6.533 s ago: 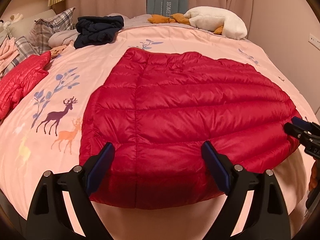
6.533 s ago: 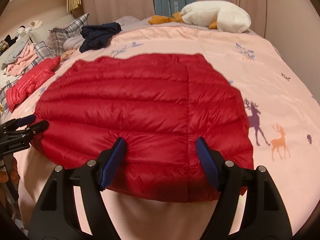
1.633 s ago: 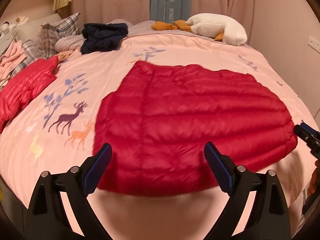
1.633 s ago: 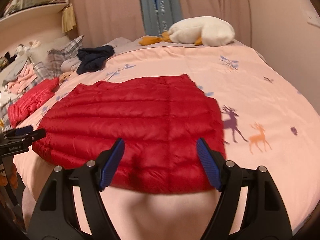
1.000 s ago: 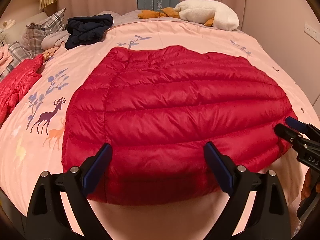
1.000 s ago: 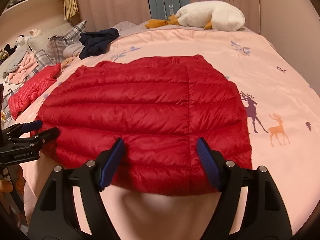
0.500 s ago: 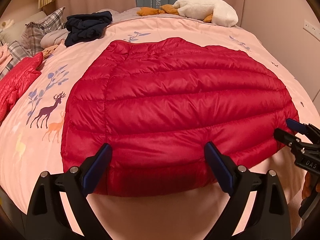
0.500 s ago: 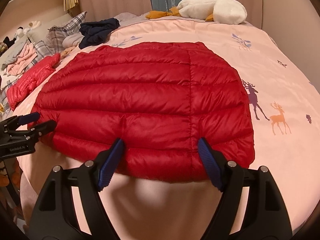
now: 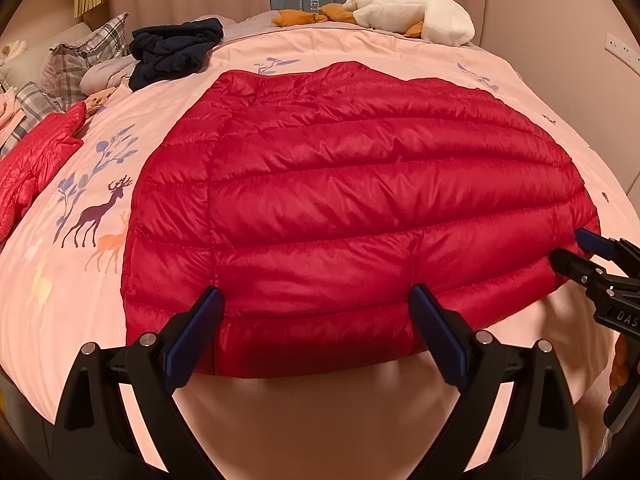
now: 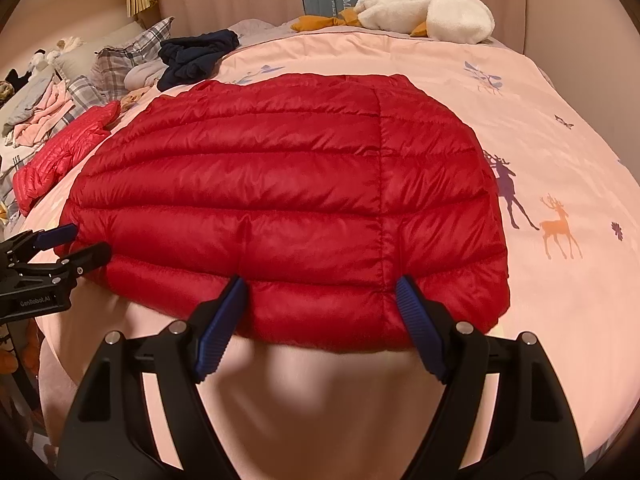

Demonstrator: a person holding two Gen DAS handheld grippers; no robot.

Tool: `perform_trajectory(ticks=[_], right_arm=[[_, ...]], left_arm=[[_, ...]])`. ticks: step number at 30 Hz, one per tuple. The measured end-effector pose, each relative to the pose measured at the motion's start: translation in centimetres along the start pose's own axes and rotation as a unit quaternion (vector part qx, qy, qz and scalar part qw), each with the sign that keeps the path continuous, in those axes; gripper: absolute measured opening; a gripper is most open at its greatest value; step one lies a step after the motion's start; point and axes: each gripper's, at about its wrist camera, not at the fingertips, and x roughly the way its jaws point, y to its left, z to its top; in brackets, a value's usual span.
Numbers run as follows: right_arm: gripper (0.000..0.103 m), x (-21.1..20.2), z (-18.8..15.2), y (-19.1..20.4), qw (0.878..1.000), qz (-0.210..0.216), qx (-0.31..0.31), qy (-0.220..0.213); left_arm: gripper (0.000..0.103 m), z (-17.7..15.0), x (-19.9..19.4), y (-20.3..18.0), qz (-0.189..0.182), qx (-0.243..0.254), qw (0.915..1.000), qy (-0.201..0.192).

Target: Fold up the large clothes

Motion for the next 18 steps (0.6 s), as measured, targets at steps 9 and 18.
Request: perform_trajectory(ticks=[9, 18], right_arm=[[0.099, -4.1, 0.5, 0.3, 1.0, -0.003, 0.009, -0.013], [0.101, -9.1, 4.3, 2.2, 0.999, -0.015, 0.014, -0.028]], left_arm=[[0.097, 0.4, -2.8, -0.1, 0.026, -0.003, 0.9996, -0.002], [0.102, 3.9, -9.2, 0.4, 0.058, -0.03, 0.9967, -0.048]])
